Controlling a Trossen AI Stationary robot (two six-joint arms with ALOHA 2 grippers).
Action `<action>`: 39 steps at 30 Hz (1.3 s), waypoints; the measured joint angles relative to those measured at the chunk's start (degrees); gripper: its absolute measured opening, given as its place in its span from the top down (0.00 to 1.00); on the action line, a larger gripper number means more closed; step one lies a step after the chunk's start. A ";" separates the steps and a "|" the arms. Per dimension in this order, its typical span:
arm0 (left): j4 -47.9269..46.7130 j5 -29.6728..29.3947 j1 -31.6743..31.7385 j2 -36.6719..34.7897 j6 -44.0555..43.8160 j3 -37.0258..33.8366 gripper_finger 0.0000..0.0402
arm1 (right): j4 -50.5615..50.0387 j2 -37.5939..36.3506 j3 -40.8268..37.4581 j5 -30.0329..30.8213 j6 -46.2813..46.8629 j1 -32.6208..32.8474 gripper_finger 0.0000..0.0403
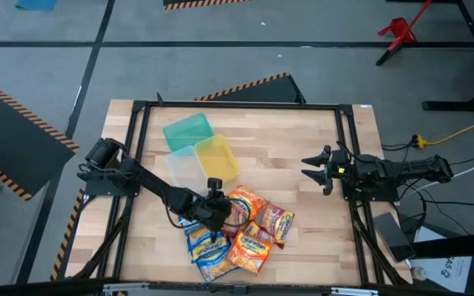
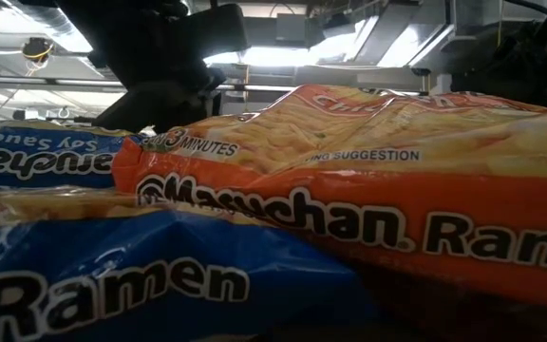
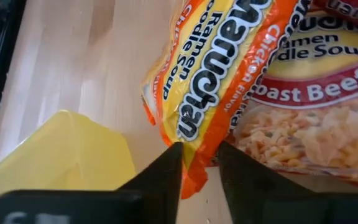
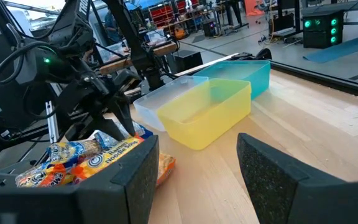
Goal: Sort Maruchan noodles
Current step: Put the top orange noodle pack into the blue bin
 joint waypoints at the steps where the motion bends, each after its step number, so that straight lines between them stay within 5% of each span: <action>1: 0.00 0.10 0.08 0.00 -0.55 0.00 0.83 | 0.00 0.00 0.00 -0.02 0.02 0.00 0.49; 6: 0.07 1.27 0.09 0.00 -1.76 0.00 0.98 | 0.00 0.00 0.00 -0.02 1.38 0.00 0.49; 17: 1.90 -0.86 -0.79 -0.02 1.25 4.20 1.00 | 0.00 0.00 -0.02 -0.02 1.51 0.00 0.49; 39: -12.02 -22.72 2.27 -1.20 9.11 19.75 1.00 | 0.02 0.00 -0.02 0.07 1.49 0.00 0.49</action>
